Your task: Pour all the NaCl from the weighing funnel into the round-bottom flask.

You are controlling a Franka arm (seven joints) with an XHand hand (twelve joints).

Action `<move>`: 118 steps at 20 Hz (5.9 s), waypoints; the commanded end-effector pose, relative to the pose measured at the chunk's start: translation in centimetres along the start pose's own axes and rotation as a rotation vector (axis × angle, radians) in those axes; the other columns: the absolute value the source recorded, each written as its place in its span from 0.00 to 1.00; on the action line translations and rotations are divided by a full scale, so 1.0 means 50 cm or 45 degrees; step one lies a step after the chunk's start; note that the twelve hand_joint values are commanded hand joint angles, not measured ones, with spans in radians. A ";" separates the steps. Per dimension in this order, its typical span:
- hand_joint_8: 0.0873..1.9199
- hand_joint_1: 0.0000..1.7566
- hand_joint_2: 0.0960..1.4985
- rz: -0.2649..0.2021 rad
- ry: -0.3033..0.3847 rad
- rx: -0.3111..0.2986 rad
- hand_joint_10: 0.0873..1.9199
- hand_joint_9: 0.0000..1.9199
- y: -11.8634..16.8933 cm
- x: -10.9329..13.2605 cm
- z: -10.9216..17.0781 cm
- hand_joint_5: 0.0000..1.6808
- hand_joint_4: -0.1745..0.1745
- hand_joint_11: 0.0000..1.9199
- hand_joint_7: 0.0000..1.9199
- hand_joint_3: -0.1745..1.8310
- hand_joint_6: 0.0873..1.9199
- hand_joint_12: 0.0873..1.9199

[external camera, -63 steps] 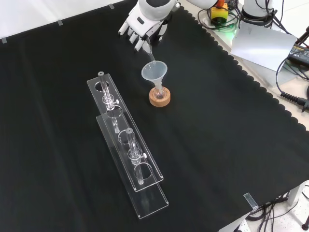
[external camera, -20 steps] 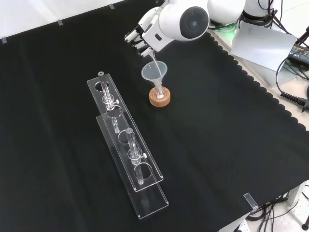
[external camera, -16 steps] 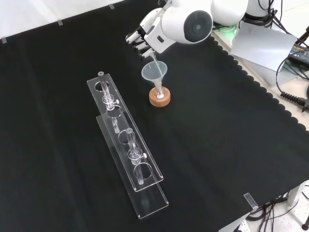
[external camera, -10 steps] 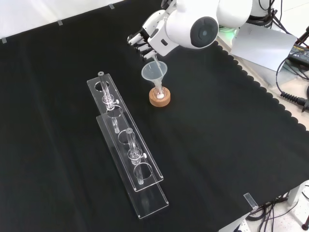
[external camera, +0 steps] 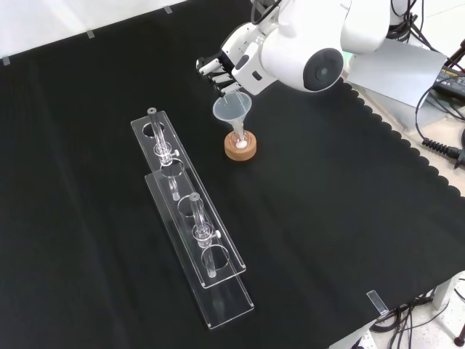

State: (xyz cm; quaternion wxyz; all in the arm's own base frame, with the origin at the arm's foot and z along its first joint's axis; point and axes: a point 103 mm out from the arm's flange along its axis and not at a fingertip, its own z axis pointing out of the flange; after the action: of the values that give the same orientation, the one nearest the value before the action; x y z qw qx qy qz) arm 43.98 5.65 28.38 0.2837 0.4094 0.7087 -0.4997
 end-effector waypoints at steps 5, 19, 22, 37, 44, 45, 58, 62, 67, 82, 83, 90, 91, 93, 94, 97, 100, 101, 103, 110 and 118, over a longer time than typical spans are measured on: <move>0.24 0.60 0.51 0.006 -0.079 0.000 0.13 0.62 0.005 -0.003 -0.013 0.63 1.00 0.36 0.53 0.36 0.49 0.59; 0.24 0.60 0.51 0.007 -0.223 0.029 0.13 0.62 0.001 -0.011 -0.019 0.63 1.00 0.36 0.53 0.36 0.49 0.59; 0.24 0.60 0.51 0.009 -0.235 0.026 0.13 0.62 -0.001 -0.011 -0.025 0.63 1.00 0.36 0.53 0.36 0.49 0.59; 0.24 0.60 0.51 0.049 -0.297 0.043 0.13 0.62 -0.003 -0.003 -0.041 0.63 1.00 0.36 0.53 0.36 0.49 0.59; 0.24 0.60 0.51 0.076 -0.328 0.076 0.13 0.62 -0.005 -0.007 -0.040 0.63 1.00 0.37 0.53 0.36 0.49 0.58; 0.24 0.60 0.51 0.078 -0.342 0.083 0.13 0.63 -0.005 -0.006 -0.042 0.63 1.00 0.37 0.53 0.36 0.49 0.58; 0.24 0.60 0.51 0.123 -0.403 0.118 0.12 0.63 -0.005 -0.002 -0.058 0.63 1.00 0.37 0.53 0.36 0.49 0.58; 0.24 0.60 0.51 0.124 -0.401 0.116 0.12 0.63 -0.005 -0.002 -0.059 0.63 1.00 0.37 0.54 0.36 0.49 0.58; 0.24 0.60 0.51 0.136 -0.336 0.112 0.12 0.63 -0.010 -0.009 -0.054 0.63 1.00 0.37 0.54 0.36 0.49 0.58; 0.24 0.60 0.51 0.171 0.188 0.018 0.12 0.63 -0.029 -0.075 0.018 0.64 1.00 0.39 0.54 0.36 0.49 0.58; 0.24 0.60 0.51 0.174 0.219 0.015 0.12 0.63 -0.029 -0.079 0.025 0.64 1.00 0.39 0.54 0.36 0.49 0.58; 0.24 0.60 0.51 0.181 0.465 0.011 0.12 0.63 -0.028 -0.094 0.072 0.64 1.00 0.39 0.54 0.36 0.49 0.57; 0.24 0.60 0.51 0.181 0.492 0.012 0.12 0.63 -0.028 -0.096 0.080 0.64 1.00 0.39 0.54 0.36 0.49 0.57; 0.24 0.60 0.51 0.184 0.537 0.015 0.12 0.63 -0.026 -0.100 0.096 0.64 1.00 0.39 0.54 0.36 0.49 0.57; 0.24 0.60 0.51 0.185 0.558 0.015 0.12 0.63 -0.025 -0.101 0.102 0.64 1.00 0.39 0.54 0.36 0.49 0.57; 0.24 0.60 0.51 0.185 0.635 0.009 0.12 0.63 -0.021 -0.103 0.119 0.64 1.00 0.39 0.54 0.36 0.49 0.57; 0.24 0.60 0.51 0.183 0.669 0.012 0.12 0.63 -0.016 -0.102 0.132 0.64 1.00 0.39 0.54 0.36 0.49 0.57; 0.24 0.60 0.51 0.183 0.673 0.011 0.12 0.63 -0.014 -0.102 0.136 0.64 1.00 0.39 0.54 0.36 0.49 0.57; 0.24 0.60 0.51 0.180 0.687 0.009 0.12 0.63 -0.011 -0.101 0.143 0.64 1.00 0.39 0.54 0.36 0.49 0.57; 0.23 0.60 0.51 0.174 0.794 -0.015 0.12 0.63 -0.007 -0.105 0.157 0.64 1.00 0.39 0.54 0.36 0.49 0.57; 0.23 0.60 0.51 0.161 0.874 -0.017 0.12 0.63 -0.005 -0.104 0.178 0.64 1.00 0.40 0.54 0.36 0.49 0.57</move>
State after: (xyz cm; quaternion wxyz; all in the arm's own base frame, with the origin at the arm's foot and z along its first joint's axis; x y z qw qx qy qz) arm 45.39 -5.15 31.34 0.1253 0.5923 0.6996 -0.3796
